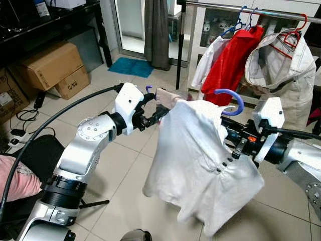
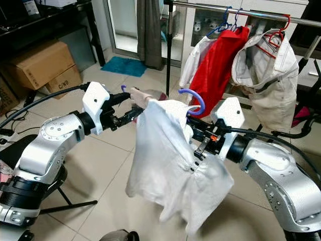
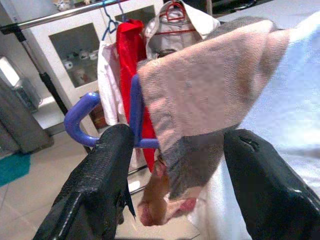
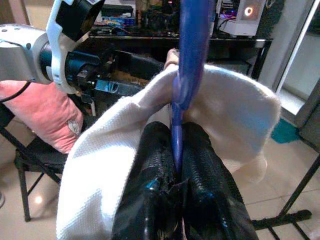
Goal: Hang hanger
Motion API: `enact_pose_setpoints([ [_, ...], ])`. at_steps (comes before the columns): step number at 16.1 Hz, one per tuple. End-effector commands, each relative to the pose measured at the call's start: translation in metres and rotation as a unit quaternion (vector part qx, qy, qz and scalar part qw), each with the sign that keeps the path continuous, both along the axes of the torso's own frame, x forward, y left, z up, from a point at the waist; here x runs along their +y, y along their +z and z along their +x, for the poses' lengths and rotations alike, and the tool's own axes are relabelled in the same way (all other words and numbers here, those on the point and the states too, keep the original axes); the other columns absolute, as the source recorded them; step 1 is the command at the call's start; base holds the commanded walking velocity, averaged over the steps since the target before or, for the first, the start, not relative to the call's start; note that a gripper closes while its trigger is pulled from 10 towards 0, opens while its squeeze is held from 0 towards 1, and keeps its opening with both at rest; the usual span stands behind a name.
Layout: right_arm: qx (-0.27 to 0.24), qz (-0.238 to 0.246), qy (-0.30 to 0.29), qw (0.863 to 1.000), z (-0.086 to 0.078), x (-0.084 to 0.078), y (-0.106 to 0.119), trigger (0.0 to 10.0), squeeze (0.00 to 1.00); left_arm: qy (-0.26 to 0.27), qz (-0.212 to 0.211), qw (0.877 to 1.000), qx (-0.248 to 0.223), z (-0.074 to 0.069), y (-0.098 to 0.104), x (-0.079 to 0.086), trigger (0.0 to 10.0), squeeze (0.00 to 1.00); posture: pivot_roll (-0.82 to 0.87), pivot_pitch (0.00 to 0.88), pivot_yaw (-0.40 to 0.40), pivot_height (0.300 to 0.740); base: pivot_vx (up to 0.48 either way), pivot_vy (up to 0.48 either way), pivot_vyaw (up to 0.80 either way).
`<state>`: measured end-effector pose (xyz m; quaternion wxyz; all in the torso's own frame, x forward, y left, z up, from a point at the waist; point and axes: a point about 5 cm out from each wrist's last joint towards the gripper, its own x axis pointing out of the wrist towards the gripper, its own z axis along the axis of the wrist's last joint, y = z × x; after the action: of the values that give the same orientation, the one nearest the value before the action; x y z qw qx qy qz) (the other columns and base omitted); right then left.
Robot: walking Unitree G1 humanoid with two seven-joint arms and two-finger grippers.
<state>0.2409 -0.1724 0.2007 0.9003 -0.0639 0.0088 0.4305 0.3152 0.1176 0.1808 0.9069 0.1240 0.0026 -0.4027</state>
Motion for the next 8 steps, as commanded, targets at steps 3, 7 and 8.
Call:
enact_pose_setpoints([
  [3, -0.019, 0.000, -0.007, 1.000, -0.0016, -0.0017, 0.0048, 10.0, 0.00, 0.000, 0.012, 1.000, -0.026, -0.0061, 0.0002, -0.0172, 10.0, 0.00, -0.08, 0.000, 0.078, 0.740, 0.000, 0.000, 0.00],
  [7, -0.021, 0.013, -0.012, 1.000, 0.0000, -0.0031, 0.0063, 10.0, 0.00, 0.089, -0.017, 0.995, -0.052, -0.0017, -0.0055, -0.0195, 10.0, 0.00, -0.08, 0.000, 0.076, 0.740, 0.000, 0.000, 0.00],
  [8, -0.021, 0.014, -0.012, 1.000, 0.0001, -0.0033, 0.0063, 10.0, 0.00, 0.093, -0.025, 0.994, -0.052, -0.0022, -0.0064, -0.0203, 10.0, 0.00, -0.08, 0.000, 0.074, 0.740, 0.000, 0.000, 0.00],
])
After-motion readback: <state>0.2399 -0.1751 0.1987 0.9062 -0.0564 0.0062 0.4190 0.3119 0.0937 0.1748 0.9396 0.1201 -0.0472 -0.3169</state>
